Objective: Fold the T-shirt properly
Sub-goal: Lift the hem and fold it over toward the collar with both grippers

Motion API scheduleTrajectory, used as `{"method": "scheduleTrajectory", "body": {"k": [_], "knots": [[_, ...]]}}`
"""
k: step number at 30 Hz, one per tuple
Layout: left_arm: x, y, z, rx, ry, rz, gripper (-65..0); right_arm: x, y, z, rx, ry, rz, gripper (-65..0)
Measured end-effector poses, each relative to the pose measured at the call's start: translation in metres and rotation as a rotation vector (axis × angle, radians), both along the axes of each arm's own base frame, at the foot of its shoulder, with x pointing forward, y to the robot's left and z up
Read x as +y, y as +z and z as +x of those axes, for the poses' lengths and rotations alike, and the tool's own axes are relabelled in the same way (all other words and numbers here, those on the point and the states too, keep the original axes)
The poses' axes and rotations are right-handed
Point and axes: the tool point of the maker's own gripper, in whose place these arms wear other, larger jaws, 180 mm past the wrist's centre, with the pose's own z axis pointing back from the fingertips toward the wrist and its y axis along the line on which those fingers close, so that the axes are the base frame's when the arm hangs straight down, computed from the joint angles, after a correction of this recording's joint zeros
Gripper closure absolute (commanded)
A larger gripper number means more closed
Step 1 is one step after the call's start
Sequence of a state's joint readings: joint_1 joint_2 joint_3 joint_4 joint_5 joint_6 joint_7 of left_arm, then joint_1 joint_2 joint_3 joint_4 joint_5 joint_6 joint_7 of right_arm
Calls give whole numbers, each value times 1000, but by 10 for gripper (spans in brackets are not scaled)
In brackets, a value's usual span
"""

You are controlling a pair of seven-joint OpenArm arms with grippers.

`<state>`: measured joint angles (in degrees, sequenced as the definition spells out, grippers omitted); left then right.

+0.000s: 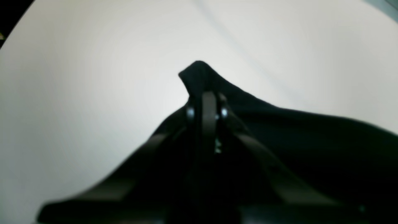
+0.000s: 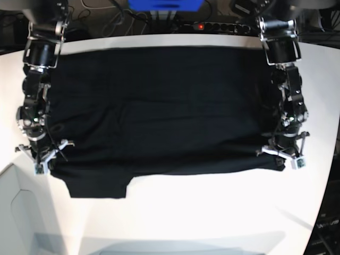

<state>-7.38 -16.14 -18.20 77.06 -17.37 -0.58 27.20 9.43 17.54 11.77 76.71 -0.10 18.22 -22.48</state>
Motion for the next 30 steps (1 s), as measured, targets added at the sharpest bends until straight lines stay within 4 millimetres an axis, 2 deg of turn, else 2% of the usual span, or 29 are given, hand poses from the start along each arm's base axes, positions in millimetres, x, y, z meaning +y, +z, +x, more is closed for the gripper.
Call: {"method": "scheduleTrajectory", "body": {"k": [5,8,13,18,22,26,29,30], "knots": [[4,3,-35,-11,31,9,0,11,6,-28,-15,37,-35,0],[5,3,-49,-9,27,26,0,7,8,-44,-24,30,-41,0],[0,-28,-81,75,32,14,0,3,-8,-63,25,21,-46,0],[0,-45,-102,130,33,14,0,2,-21,-78,67,23,-49,0],[-6,-55,-112,155,35,-3,-1,3,-29,-87,93,25,-47,0],[-6,-55,-112,157,35,-4,-5,4,-33,-92,103,26,-43,0],[-7,-56,-119,165,30,2,-61,5,-35,-94,110,26,-42,0],[-8,-56,-121,170,27,3,-92,5,-35,-94,110,26,-42,-21]]}}
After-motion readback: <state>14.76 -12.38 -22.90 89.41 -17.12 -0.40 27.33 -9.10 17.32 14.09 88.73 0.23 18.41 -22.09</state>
